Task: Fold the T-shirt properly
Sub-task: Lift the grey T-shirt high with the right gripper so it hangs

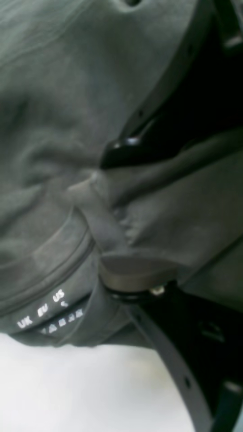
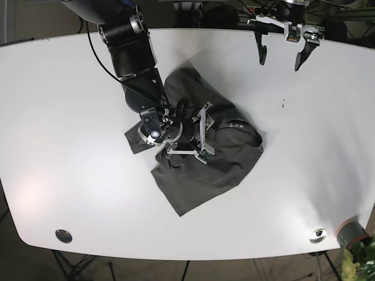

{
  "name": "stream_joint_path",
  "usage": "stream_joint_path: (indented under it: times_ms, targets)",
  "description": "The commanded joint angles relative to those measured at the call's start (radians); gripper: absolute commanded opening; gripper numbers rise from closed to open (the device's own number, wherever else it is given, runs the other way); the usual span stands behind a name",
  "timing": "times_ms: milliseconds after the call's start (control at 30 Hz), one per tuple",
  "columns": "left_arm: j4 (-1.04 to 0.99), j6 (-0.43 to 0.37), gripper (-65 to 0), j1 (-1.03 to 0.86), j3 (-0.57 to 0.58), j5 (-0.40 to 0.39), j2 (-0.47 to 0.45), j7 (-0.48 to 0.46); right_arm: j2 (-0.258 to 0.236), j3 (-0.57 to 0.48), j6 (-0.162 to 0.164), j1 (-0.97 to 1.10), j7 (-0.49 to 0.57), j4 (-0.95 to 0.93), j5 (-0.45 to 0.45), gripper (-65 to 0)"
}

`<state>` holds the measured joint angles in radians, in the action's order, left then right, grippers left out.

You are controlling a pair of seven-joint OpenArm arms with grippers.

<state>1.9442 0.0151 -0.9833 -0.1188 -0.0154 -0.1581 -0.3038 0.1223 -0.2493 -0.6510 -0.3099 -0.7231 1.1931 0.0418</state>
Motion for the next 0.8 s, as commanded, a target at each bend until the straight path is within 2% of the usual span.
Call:
stream_joint_path:
  times_ms: [0, 33, 100, 233, 567, 767]
  targets:
    - [0.014, -0.004, -15.0, -0.013, -0.002, -0.002, -0.018, -0.028, 0.010, 0.001, 0.000, -0.018, 0.013, 0.021, -0.013, -32.5]
    - [0.014, -0.004, -15.0, -0.013, 0.001, -0.002, -0.021, -0.028, 0.010, 0.001, 0.000, -0.018, 0.013, 0.021, -0.013, -35.5]
    - [0.014, -0.004, -15.0, -0.012, 0.009, -0.002, -0.021, -0.028, 0.010, 0.000, 0.000, -0.016, 0.013, 0.021, -0.013, -47.2]
    - [0.014, -0.004, -15.0, -0.012, 0.012, -0.001, -0.021, -0.028, 0.014, -0.002, 0.000, -0.015, 0.010, 0.023, -0.013, -62.8]
    - [0.016, -0.004, -15.0, -0.001, 0.014, -0.001, -0.021, -0.028, 0.014, -0.002, 0.006, 0.008, 0.007, 0.278, -0.006, -62.6]
    - [0.016, -0.004, -15.0, 0.036, 0.038, -0.001, -0.021, -0.028, 0.007, 0.003, 0.006, -0.105, 0.007, 0.365, -0.004, -62.6]
